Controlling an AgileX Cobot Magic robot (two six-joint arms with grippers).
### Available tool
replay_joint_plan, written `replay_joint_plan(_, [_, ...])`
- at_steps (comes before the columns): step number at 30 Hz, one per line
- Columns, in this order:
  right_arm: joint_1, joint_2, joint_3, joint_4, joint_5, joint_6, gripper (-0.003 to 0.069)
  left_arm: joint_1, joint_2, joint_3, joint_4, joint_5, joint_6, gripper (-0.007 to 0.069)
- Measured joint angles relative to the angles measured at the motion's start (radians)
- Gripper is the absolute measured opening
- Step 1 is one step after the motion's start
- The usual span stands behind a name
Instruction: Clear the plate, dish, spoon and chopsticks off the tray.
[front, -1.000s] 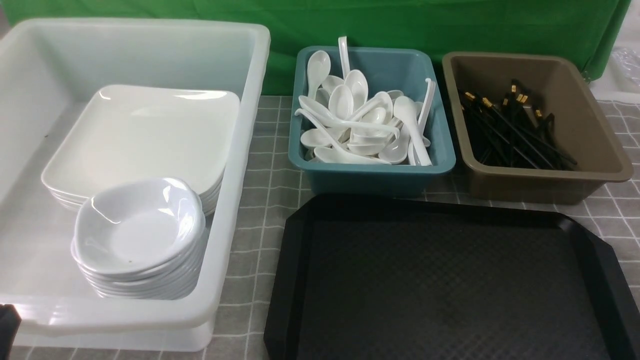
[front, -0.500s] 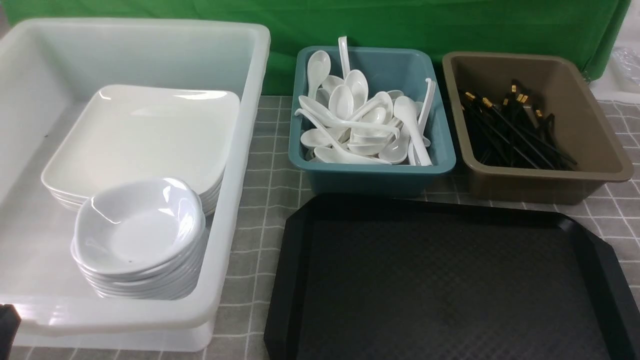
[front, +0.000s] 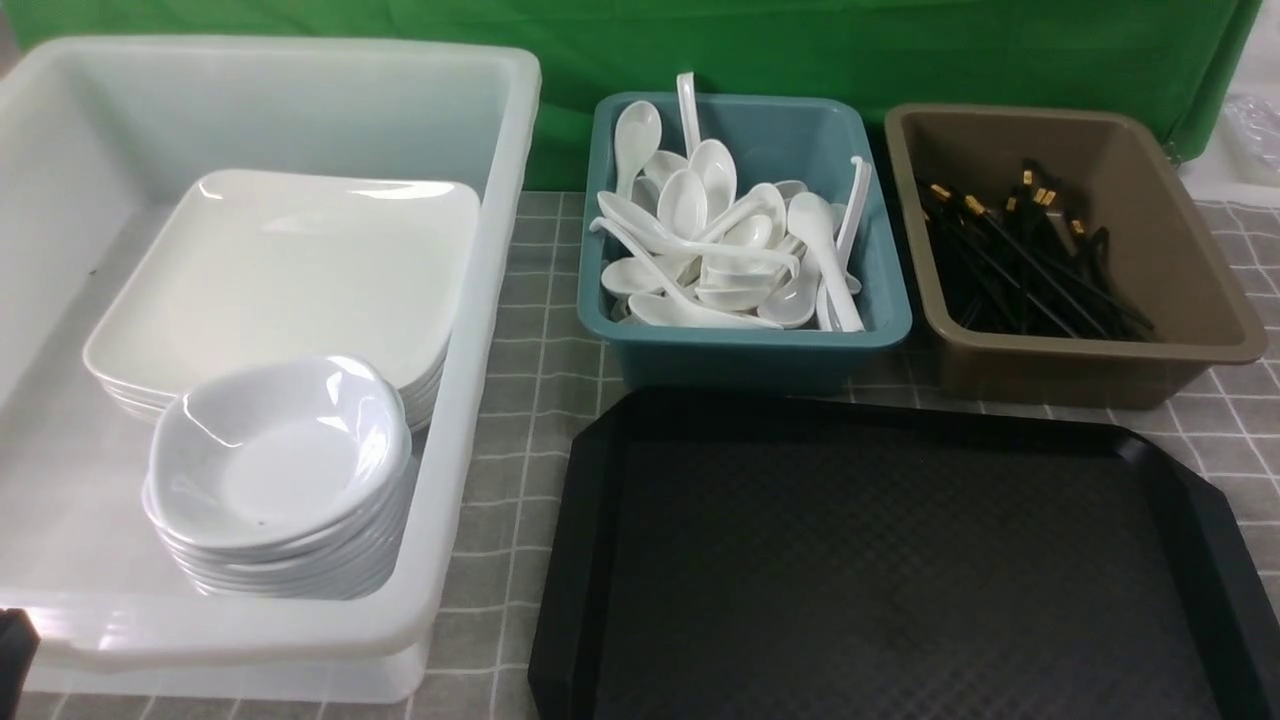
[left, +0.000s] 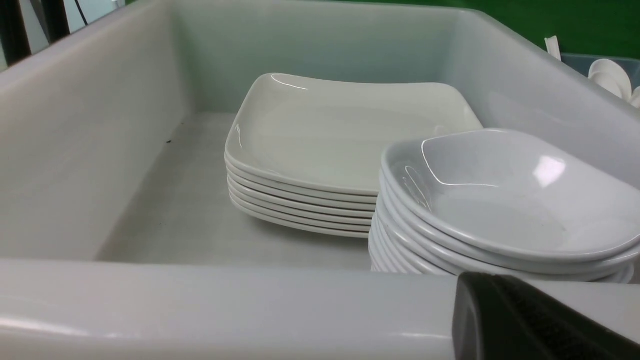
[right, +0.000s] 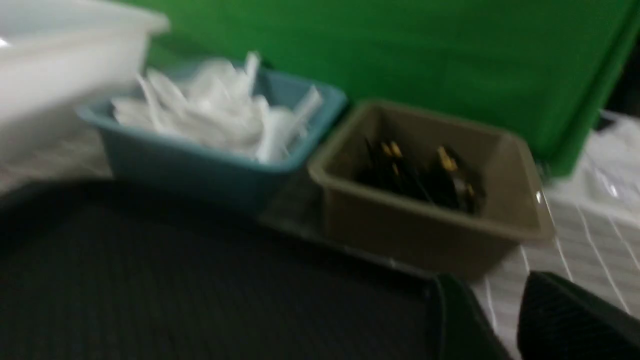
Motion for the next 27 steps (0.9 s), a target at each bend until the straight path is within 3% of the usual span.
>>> replay_joint_plan(4, [-0.091,-0.053,0.106,0.0,0.095,0.018,0.0237,0.0,-0.001,0.0,0.005,0.001,0.0,0.0005])
replay_joint_plan(8, [-0.11,-0.057,0.113,-0.002,0.121,0.018,0.0238,-0.001,-0.001,0.0,0.014,0.0,0.0,0.0005])
replay_joint_plan(27, [-0.122,-0.057,0.113,-0.003,0.121,0.034,0.0239,-0.001,-0.001,0.0,0.021,-0.001,0.0,0.0005])
